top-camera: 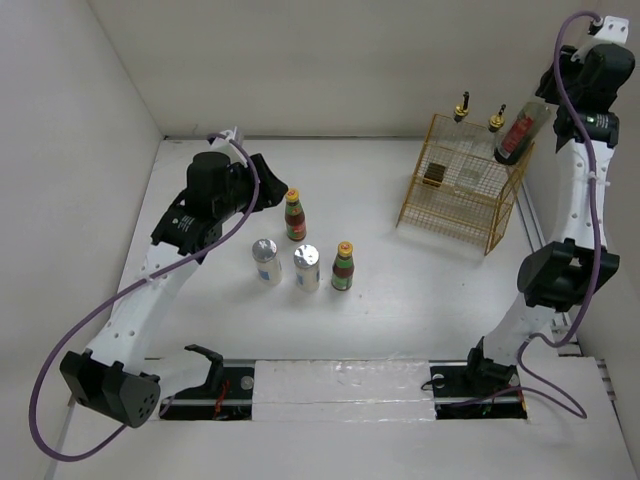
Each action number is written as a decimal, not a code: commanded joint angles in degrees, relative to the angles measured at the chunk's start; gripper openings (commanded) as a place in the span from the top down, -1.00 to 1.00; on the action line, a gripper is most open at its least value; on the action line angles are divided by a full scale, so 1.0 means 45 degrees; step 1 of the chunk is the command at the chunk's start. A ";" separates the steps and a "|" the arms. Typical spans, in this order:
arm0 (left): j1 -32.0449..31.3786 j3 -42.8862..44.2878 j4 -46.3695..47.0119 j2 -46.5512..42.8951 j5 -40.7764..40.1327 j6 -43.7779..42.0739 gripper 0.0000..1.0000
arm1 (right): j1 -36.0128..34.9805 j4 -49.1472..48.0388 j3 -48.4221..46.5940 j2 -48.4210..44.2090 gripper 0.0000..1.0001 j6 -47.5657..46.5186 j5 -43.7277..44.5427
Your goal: Organize the condiment bottles
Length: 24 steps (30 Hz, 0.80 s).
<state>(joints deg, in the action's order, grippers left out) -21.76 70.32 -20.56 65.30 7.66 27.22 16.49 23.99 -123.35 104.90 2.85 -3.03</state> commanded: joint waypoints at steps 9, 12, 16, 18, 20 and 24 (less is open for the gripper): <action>-0.0028 0.0427 0.0486 0.0021 -0.0120 -0.0092 -0.05 | -0.0715 -0.3124 0.4379 -0.1689 0.92 -0.0517 0.0321; -0.0028 0.0427 0.0486 0.0021 -0.0120 -0.0092 -0.05 | -0.0715 -0.3124 0.5025 -0.1691 0.80 -0.0517 0.0321; -0.0028 0.0427 0.0486 0.0138 -0.0004 -0.0092 -0.05 | -0.0833 -0.3241 0.5651 -0.1573 0.64 -0.0517 0.0556; -0.0028 0.0427 0.0486 0.0138 -0.0003 -0.0092 -0.05 | -0.0833 -0.3241 0.5847 -0.1573 0.56 -0.0517 0.0556; -0.0028 0.0427 0.0486 0.0138 -0.0003 -0.0092 -0.05 | -0.0833 -0.3241 0.6044 -0.1573 0.42 -0.0401 0.0692; -0.0028 0.0427 0.0486 0.0138 -0.0003 -0.0092 -0.05 | -0.0833 -0.3241 0.6200 -0.1728 0.00 -0.0399 0.0945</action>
<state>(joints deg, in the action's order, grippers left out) -21.76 70.32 -20.38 65.93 7.33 27.22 13.37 15.57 -94.89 101.30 0.45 0.03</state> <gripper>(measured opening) 0.524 0.484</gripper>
